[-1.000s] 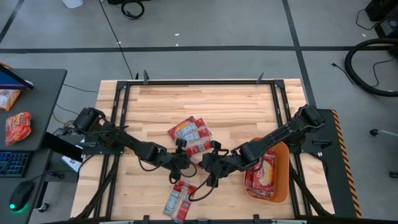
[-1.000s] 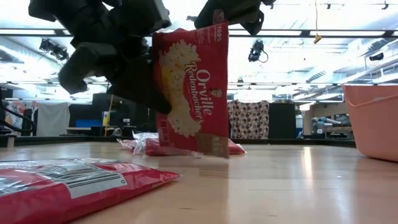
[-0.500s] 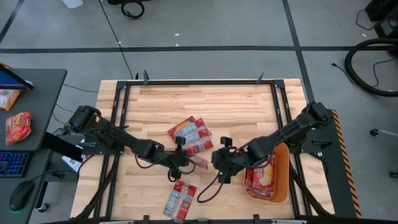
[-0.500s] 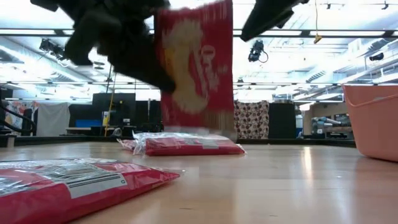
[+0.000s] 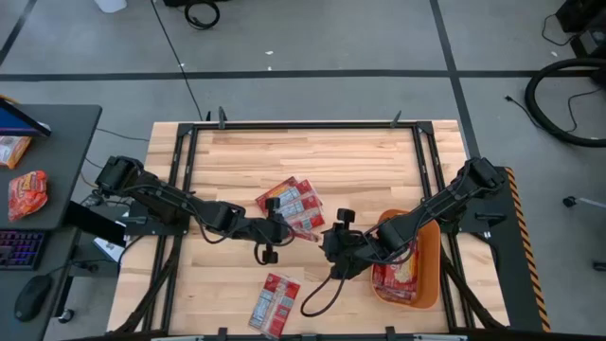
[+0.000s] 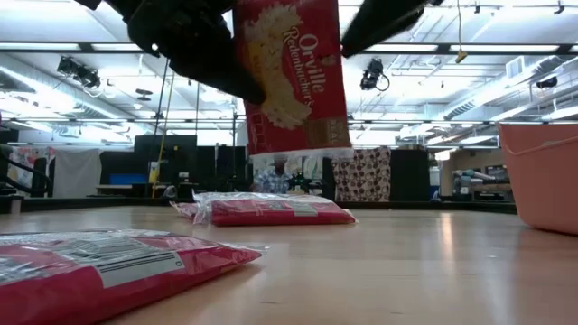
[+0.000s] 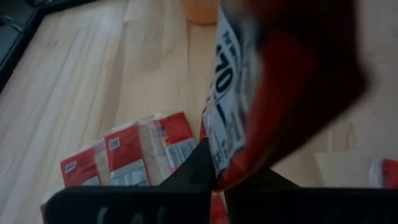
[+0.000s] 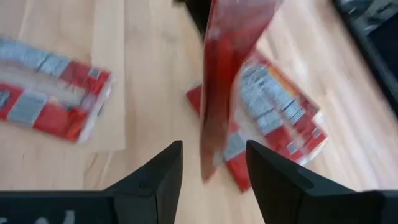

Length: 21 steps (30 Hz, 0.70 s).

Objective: Sort popcorn bags into baskets
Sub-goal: Put the red popcorn bag into the orange bin

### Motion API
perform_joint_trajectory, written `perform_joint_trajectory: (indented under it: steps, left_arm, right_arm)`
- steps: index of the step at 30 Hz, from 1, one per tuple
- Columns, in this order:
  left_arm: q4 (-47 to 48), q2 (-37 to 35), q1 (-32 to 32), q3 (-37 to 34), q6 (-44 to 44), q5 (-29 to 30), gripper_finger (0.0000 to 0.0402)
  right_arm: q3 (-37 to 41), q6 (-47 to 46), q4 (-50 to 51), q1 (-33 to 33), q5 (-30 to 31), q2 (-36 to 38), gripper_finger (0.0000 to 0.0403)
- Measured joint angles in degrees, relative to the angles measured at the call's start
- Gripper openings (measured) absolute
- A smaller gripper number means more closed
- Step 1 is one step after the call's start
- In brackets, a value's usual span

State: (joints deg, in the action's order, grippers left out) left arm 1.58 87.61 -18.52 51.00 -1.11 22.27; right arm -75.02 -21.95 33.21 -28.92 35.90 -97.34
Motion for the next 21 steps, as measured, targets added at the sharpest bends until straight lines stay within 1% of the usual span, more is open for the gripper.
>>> perform_joint_trajectory:
  steps: [2, 4, 7, 11, 15, 17, 19, 21]
  left_arm:
    - [-0.95, 0.0, 0.03, 0.0, 0.1, -0.07, 0.0022]
    - [-2.02, 0.0, 0.04, 0.0, 0.22, -0.05, 0.0022]
    - [-2.62, 0.0, 0.04, 0.0, 0.24, -0.08, 0.0022]
    - [-2.93, 0.0, 0.03, 0.0, 0.57, -0.17, 0.0023]
    - [-2.49, 0.0, -0.13, -0.02, 1.32, -0.53, 0.0029]
    - [-2.14, 0.0, -0.41, -0.02, 2.26, -1.74, 0.0045]
    - [-2.44, -0.08, -0.86, -0.01, 3.57, -1.58, 0.0073]
    - [-2.19, -1.07, -1.44, 0.0, 4.71, -0.76, 0.0108]
  right_arm:
    - [0.0, 0.97, -1.91, 0.38, 0.53, 0.0, 0.0181]
    - [0.0, 2.85, -4.32, 0.86, -0.87, 0.0, 0.0176]
    - [0.0, 4.32, -7.44, 1.34, -1.26, 0.0, 0.0157]
    - [0.0, 4.1, -8.06, 1.81, -2.05, 0.0, 0.0109]
    - [0.0, 2.5, -8.02, 2.64, -5.29, 0.0, 0.0047]
    - [0.0, 1.98, -7.99, 2.97, -7.86, 0.18, 0.0023]
    - [0.0, 0.85, -7.04, 3.03, -10.42, 0.83, 0.0022]
    - [0.02, -1.32, -5.74, 2.85, -11.71, 2.09, 0.0023]
